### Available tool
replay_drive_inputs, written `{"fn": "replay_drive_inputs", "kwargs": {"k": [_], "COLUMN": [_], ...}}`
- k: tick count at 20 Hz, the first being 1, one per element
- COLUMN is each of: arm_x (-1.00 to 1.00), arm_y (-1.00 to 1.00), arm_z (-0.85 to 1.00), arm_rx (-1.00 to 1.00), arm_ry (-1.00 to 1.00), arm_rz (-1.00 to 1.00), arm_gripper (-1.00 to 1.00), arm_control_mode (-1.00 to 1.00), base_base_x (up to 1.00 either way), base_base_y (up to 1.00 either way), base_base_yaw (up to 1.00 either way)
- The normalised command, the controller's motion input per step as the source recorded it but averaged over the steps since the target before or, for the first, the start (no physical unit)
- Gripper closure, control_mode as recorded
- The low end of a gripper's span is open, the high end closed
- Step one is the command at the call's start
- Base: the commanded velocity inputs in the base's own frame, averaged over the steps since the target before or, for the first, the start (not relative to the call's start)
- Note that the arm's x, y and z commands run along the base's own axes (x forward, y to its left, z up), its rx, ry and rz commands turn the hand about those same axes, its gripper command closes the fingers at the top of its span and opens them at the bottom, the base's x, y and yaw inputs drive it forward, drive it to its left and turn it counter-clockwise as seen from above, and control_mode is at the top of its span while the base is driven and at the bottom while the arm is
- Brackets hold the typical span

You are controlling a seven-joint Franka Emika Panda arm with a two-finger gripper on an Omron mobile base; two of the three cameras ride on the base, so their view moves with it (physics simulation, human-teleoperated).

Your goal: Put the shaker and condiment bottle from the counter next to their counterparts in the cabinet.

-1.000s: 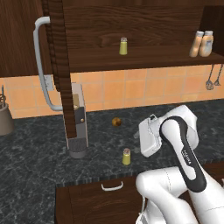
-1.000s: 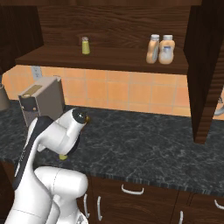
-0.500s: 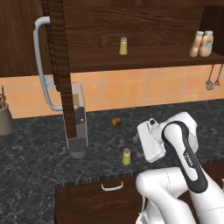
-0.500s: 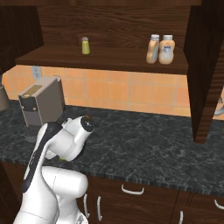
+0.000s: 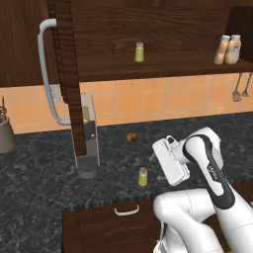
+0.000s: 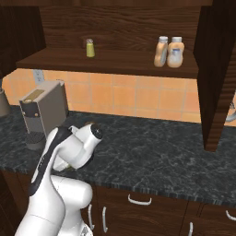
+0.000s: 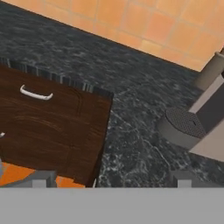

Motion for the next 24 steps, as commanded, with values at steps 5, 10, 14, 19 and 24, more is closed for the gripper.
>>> {"fn": "replay_drive_inputs", "kwargs": {"k": [5, 10, 14, 19, 24], "arm_x": [0.16, 0.03, 0.23, 0.57, 0.32], "arm_y": [0.00, 0.02, 0.04, 0.00, 0.00], "arm_z": [-0.26, -0.30, -0.27, -0.21, -0.16], "arm_rx": [0.00, -0.01, -0.07, -0.01, 0.00], "arm_ry": [-0.07, -0.07, -0.09, -0.05, -0.02], "arm_rz": [0.12, 0.11, 0.07, 0.01, 0.00], "arm_gripper": [-1.00, -1.00, -1.00, -1.00, -1.00], "arm_control_mode": [-1.00, -1.00, -1.00, -1.00, -1.00], "base_base_x": [0.00, 0.00, 0.00, 0.00, 0.00], "base_base_y": [0.00, 0.00, 0.00, 0.00, 0.00], "base_base_yaw": [0.00, 0.00, 0.00, 0.00, 0.00]}}
